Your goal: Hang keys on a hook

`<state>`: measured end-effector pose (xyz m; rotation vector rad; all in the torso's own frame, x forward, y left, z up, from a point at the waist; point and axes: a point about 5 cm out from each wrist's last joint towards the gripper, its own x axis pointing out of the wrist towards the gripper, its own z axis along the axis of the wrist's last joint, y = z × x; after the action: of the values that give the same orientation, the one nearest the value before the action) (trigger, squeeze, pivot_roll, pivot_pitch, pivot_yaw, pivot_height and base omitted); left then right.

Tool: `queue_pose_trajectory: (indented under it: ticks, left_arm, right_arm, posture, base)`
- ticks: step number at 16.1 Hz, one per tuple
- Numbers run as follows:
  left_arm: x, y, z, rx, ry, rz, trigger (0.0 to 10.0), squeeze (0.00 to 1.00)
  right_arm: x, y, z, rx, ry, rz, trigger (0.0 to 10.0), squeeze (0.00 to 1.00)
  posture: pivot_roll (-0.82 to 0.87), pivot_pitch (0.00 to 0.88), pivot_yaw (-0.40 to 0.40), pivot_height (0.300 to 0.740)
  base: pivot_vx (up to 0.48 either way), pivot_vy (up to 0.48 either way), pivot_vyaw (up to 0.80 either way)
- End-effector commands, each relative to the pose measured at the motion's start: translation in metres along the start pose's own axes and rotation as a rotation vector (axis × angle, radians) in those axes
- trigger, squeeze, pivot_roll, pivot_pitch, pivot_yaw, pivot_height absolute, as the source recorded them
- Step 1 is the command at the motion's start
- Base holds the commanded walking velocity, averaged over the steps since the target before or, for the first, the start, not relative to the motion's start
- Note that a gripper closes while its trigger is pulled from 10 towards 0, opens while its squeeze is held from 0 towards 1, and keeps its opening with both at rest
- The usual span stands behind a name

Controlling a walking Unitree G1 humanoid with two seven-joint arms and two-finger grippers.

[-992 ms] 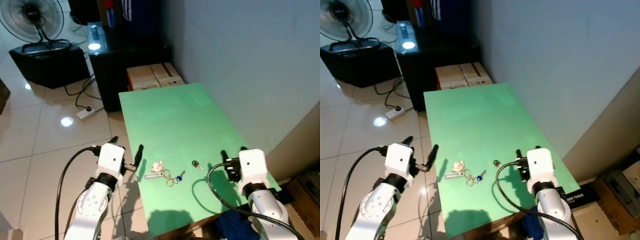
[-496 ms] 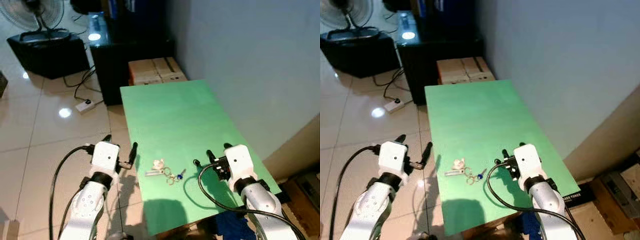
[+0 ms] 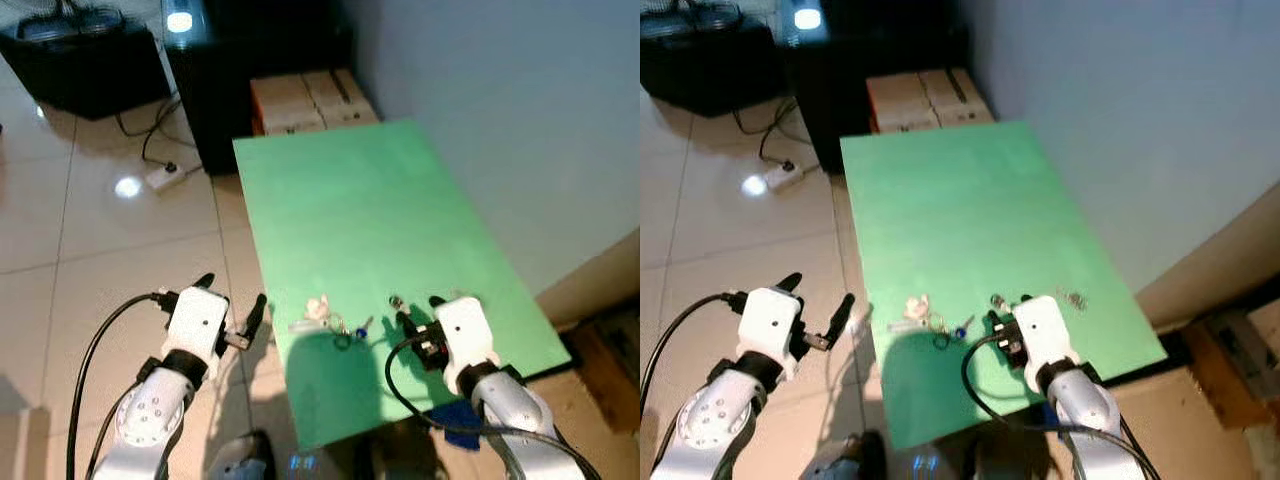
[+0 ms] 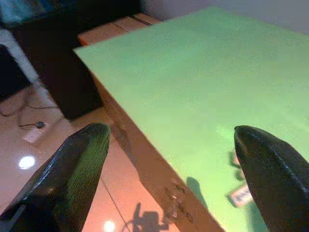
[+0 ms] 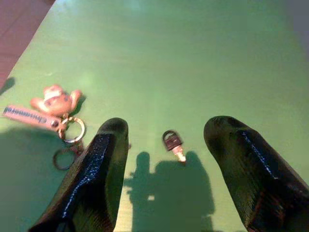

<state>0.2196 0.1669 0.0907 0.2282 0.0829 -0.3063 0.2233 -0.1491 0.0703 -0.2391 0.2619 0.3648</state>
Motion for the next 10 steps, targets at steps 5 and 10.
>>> queue_pose_trajectory:
  ticks: [5,10]
  left_arm:
    - [0.003,-0.015,0.005,-0.001,0.014,-0.132,10.0,0.00]
    - [-0.004,-0.008,0.006,-0.004,0.024,-0.069,10.0,0.00]
  right_arm:
    - [0.022,-0.013,-0.001,-0.034,0.029,0.073,10.0,0.00]
    - [0.025,-0.015,0.006,-0.049,0.002,0.117,10.0,0.00]
  posture:
    - [-0.09,0.294,0.001,0.740]
    - [-0.08,0.312,-0.039,0.740]
  base:
    - [0.000,0.000,0.00]
    - [0.000,0.000,0.00]
